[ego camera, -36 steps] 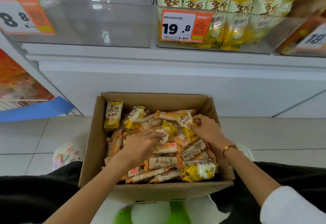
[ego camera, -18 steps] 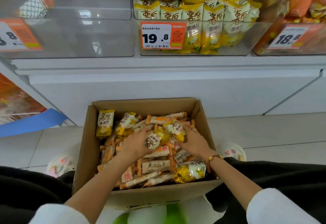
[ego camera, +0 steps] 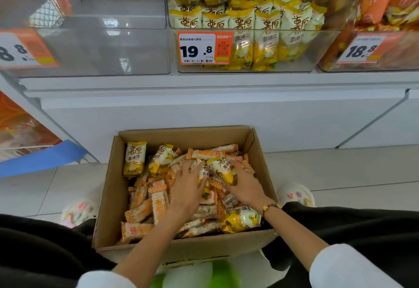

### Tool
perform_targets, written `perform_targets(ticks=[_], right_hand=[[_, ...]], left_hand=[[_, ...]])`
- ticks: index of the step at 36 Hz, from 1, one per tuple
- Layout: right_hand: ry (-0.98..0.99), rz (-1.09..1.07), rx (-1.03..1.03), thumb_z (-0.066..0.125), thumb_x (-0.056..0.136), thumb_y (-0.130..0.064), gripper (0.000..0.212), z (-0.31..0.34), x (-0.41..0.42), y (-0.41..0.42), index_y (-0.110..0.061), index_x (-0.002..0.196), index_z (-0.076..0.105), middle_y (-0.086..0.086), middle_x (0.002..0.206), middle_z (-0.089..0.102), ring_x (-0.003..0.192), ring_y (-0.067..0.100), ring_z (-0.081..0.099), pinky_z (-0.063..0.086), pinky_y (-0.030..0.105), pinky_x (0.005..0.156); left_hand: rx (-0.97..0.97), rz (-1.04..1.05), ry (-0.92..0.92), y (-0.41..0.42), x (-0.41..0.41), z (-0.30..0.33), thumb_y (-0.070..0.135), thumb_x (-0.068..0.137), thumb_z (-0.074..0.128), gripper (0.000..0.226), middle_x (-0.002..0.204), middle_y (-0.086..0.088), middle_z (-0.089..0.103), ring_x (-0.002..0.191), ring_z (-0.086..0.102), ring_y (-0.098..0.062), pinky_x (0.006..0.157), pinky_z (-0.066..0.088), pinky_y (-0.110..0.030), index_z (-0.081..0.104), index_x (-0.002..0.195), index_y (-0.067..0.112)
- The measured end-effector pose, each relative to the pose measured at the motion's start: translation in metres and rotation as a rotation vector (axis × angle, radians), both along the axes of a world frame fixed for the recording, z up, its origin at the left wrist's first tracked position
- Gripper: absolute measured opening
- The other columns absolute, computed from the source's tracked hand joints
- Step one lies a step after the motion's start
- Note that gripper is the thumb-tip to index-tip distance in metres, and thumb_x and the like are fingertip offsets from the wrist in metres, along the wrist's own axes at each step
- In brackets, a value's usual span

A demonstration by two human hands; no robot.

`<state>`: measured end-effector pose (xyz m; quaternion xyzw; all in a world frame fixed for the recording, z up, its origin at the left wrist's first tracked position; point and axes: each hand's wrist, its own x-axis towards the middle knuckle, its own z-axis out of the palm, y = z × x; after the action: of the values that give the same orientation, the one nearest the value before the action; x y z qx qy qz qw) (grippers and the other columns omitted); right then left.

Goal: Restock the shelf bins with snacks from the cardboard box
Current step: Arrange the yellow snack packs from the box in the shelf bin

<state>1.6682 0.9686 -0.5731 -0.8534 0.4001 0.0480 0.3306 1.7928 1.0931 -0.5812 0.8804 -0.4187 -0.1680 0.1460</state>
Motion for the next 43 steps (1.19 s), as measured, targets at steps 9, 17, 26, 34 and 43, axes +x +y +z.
perform_targets(ticks=[9, 17, 26, 34, 43], right_hand=[[0.12, 0.13, -0.008, 0.052, 0.096, -0.039, 0.077, -0.007, -0.003, -0.001, -0.03, 0.154, 0.002, 0.018, 0.148, 0.032, 0.122, 0.036, 0.048, 0.046, 0.038, 0.09], [0.093, 0.088, 0.026, 0.055, 0.093, -0.04, 0.067, 0.032, 0.002, -0.009, -0.03, 0.15, 0.022, 0.002, 0.132, 0.053, 0.113, 0.022, 0.056, 0.046, 0.034, 0.089], [-0.082, 0.045, -0.082, 0.059, 0.086, -0.056, 0.05, 0.165, 0.018, -0.085, -0.036, 0.132, 0.052, -0.005, 0.139, 0.05, 0.125, 0.021, 0.048, 0.04, 0.034, 0.103], [-0.397, 0.047, -0.314, 0.055, 0.089, -0.05, 0.036, 0.291, 0.005, -0.11, -0.036, 0.122, 0.061, -0.015, 0.104, 0.066, 0.079, -0.006, 0.057, 0.043, 0.005, 0.067], [-0.875, -0.232, -0.517, 0.053, 0.082, -0.058, 0.05, 0.305, 0.011, -0.152, -0.033, 0.125, 0.06, -0.008, 0.106, 0.067, 0.06, 0.002, 0.054, 0.045, 0.026, 0.064]], left_hand=[[0.137, 0.035, 0.064, -0.006, 0.014, 0.015, 0.053, 0.094, 0.049, 0.052, 0.147, -0.006, 0.043, 0.123, 0.052, -0.027, 0.09, 0.048, -0.038, 0.052, 0.137, 0.025], [0.16, 0.119, 0.173, -0.011, 0.01, 0.019, 0.051, 0.071, 0.077, 0.076, 0.135, -0.001, 0.051, 0.114, 0.057, -0.023, 0.086, 0.05, -0.034, 0.045, 0.135, 0.026], [-0.415, 0.215, 0.611, -0.024, 0.05, 0.137, 0.046, 0.056, 0.078, 0.05, 0.112, 0.014, 0.066, 0.093, 0.061, 0.004, 0.085, 0.049, -0.023, 0.066, 0.103, 0.039], [-0.872, 0.046, 0.444, -0.063, 0.04, 0.265, 0.043, 0.067, 0.079, 0.048, 0.109, 0.024, 0.067, 0.097, 0.063, 0.003, 0.082, 0.051, -0.022, 0.066, 0.113, 0.042], [-0.918, 0.035, 0.177, -0.161, 0.046, 0.32, 0.056, 0.067, 0.068, 0.056, 0.09, 0.032, 0.059, 0.085, 0.057, 0.009, 0.086, 0.051, -0.03, 0.057, 0.12, 0.044]])
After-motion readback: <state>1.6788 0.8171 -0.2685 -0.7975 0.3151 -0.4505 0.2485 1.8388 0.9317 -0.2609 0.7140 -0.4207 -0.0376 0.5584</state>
